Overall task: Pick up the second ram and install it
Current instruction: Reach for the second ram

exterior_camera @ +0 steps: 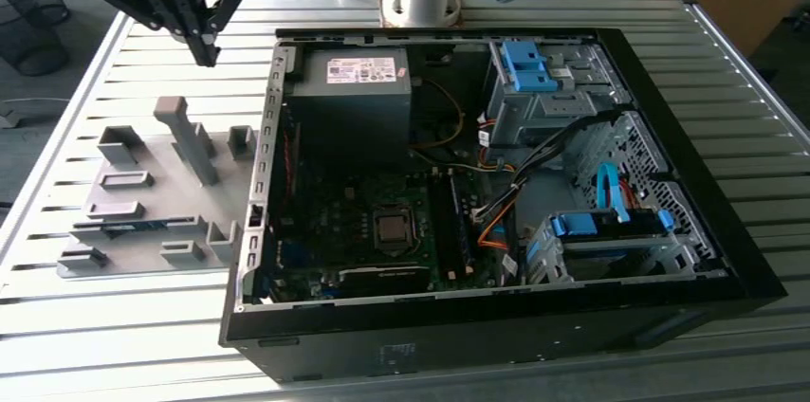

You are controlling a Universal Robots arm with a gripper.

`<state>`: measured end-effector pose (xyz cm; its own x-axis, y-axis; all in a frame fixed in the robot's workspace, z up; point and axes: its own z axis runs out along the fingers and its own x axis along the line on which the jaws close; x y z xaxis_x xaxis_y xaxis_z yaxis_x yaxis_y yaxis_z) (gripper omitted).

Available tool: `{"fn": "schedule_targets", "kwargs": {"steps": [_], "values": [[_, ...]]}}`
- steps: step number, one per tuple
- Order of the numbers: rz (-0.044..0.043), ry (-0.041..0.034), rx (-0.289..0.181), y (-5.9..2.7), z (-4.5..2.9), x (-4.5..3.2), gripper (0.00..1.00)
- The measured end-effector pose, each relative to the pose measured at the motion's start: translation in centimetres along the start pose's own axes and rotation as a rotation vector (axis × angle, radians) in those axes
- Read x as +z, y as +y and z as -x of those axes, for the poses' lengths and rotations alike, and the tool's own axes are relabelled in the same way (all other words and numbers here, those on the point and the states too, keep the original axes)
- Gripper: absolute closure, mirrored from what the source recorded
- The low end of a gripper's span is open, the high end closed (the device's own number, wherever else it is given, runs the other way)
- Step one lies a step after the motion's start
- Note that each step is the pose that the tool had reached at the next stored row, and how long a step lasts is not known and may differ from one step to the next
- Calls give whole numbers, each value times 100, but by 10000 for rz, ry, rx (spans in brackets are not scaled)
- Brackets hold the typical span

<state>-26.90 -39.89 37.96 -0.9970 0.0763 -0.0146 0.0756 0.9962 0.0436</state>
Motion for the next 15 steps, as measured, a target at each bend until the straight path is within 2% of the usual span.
{"fn": "schedule_targets", "kwargs": {"steps": [15], "values": [[0, 0, -1, -6, -75, -1, 90]]}}
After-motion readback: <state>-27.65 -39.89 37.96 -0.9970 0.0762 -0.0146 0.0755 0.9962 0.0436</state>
